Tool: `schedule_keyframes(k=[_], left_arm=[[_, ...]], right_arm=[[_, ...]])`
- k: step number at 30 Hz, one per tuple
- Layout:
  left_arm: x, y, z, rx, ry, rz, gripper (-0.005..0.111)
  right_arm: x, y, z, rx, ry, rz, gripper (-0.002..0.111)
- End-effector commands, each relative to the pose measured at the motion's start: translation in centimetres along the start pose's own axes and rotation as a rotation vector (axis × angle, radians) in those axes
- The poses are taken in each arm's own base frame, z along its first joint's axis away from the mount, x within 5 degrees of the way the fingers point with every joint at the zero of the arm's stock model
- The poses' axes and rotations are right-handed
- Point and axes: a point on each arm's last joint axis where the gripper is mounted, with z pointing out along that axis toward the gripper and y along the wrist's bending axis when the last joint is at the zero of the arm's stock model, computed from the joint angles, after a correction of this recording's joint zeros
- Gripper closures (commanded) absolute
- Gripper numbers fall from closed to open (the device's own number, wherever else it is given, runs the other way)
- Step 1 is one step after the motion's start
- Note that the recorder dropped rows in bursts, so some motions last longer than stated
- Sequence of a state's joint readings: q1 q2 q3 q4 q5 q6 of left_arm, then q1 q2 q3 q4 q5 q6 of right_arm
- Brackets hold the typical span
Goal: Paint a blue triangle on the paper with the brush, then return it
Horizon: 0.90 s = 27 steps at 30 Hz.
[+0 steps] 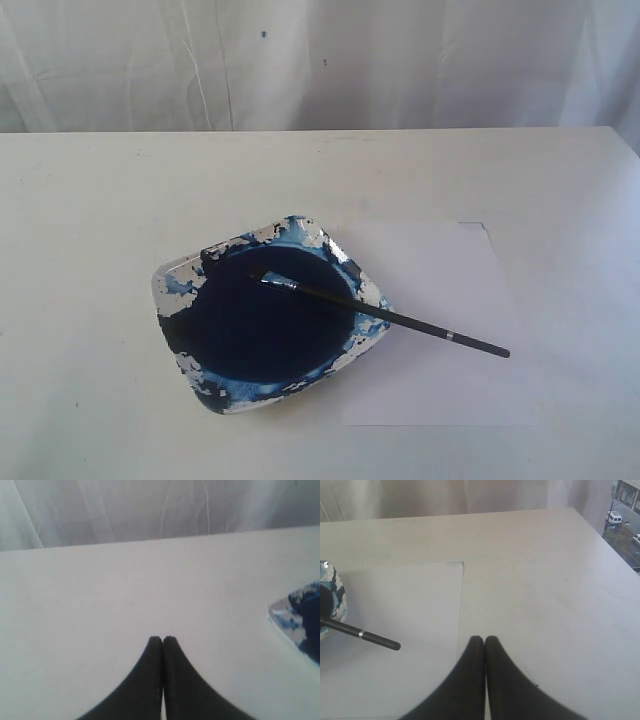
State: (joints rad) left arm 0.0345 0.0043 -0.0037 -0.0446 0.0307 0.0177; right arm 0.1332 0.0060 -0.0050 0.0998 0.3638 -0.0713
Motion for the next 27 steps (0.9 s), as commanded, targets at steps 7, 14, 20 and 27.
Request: schedule_keyframes(k=[7, 14, 20, 27], left_arm=[[-2.9, 0.5, -0.5, -0.019, -0.341, -0.185, 0.107], [-3.9, 0.6, -0.9, -0.029, -0.459, -0.184, 0.107], [-4.4, 0.7, -1.2, -0.009, -0.530, -0.272, 0.107], [-5.0, 0.8, -1.6, 0.000, -0.604, -0.306, 0.107]], right_arm=[[0.0, 0.0, 0.0, 0.006, -0.013, 0.000, 0.108], [0.0, 0.0, 0.0, 0.006, -0.013, 0.000, 0.108], [0.0, 0.0, 0.0, 0.006, -0.013, 0.000, 0.108], [0.0, 0.0, 0.0, 0.006, -0.013, 0.000, 0.108]])
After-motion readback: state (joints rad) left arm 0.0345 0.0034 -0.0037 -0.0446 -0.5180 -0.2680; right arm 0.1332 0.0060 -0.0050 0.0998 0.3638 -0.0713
